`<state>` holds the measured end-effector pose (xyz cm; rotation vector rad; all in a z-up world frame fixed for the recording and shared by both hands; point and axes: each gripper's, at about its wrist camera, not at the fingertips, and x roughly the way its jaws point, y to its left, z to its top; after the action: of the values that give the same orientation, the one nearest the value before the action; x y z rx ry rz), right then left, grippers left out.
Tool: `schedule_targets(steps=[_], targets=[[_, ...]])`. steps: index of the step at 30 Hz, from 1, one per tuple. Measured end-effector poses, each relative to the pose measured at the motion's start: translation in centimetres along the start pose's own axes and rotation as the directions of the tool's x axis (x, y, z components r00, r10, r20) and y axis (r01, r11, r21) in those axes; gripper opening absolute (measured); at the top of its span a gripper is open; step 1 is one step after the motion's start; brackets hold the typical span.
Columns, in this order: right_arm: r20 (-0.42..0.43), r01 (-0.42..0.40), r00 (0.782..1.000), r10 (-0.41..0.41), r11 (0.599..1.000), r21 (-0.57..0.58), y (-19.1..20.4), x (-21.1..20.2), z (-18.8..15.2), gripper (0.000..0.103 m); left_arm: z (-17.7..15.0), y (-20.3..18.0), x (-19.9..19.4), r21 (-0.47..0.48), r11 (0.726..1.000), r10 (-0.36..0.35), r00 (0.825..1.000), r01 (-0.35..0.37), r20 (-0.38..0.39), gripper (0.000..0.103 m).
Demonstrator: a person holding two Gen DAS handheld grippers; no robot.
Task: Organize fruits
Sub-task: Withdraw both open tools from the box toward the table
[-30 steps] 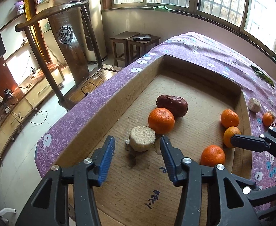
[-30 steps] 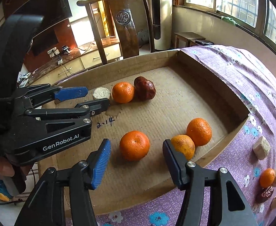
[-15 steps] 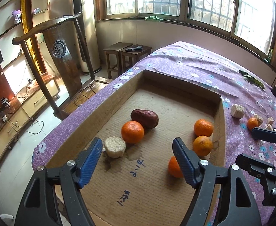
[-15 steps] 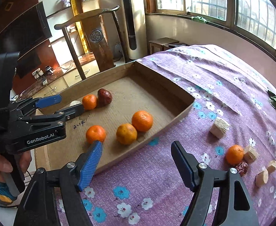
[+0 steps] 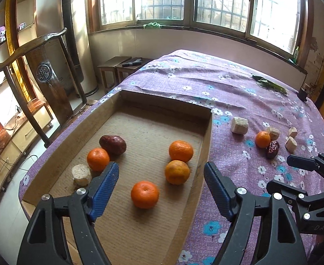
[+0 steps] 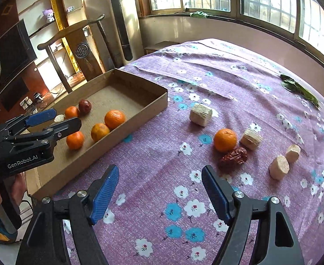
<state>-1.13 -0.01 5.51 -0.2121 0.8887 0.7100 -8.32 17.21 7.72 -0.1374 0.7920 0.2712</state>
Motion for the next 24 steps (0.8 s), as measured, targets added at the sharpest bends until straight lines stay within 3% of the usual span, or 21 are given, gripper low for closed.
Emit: schedule_targets(steps=[14,24], targets=[[0.02,0.1,0.995,-0.102,0.991,0.087,-6.8,-2.0,-2.0,0.083,0.7,-8.3,0.9,0.076,0.988,-0.132,0.991,0.132,-0.009,0.085],[0.03,0.181,0.981,-0.19,0.964,0.197,-11.9,-4.1,-3.7,0.084,1.4,-16.4,4.6,0.221,0.942,-0.246,0.967,0.253,-0.061,0.085]])
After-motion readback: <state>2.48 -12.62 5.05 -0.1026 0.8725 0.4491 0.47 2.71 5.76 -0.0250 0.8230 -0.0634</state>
